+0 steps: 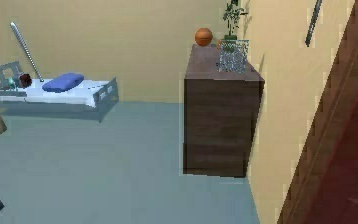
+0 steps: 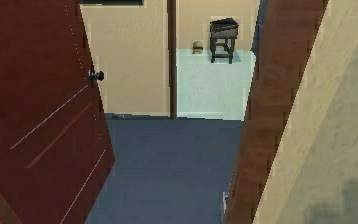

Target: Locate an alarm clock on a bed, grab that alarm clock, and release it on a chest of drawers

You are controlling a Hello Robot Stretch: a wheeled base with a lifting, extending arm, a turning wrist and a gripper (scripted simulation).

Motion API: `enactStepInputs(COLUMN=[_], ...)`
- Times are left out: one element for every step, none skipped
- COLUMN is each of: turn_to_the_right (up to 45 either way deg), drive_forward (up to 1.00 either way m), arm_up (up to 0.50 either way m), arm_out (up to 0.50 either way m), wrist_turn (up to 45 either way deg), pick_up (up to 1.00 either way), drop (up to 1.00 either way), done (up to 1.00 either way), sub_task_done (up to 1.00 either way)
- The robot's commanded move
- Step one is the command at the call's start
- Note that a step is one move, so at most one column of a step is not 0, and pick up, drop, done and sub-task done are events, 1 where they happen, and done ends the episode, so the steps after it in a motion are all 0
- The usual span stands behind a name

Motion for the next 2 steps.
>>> enactStepInputs(turn_to_the_right=[9.0,0.0], drive_forward=[0.00,0.05], arm_up=[0.00,0.00], arm_out=[0.00,0.00], wrist_turn=[0.0,0.0], pick_up=[0.00,0.00], drop=[0.00,0.00], done=[0.00,0.00], sub_task_done=[0.00,0.00])
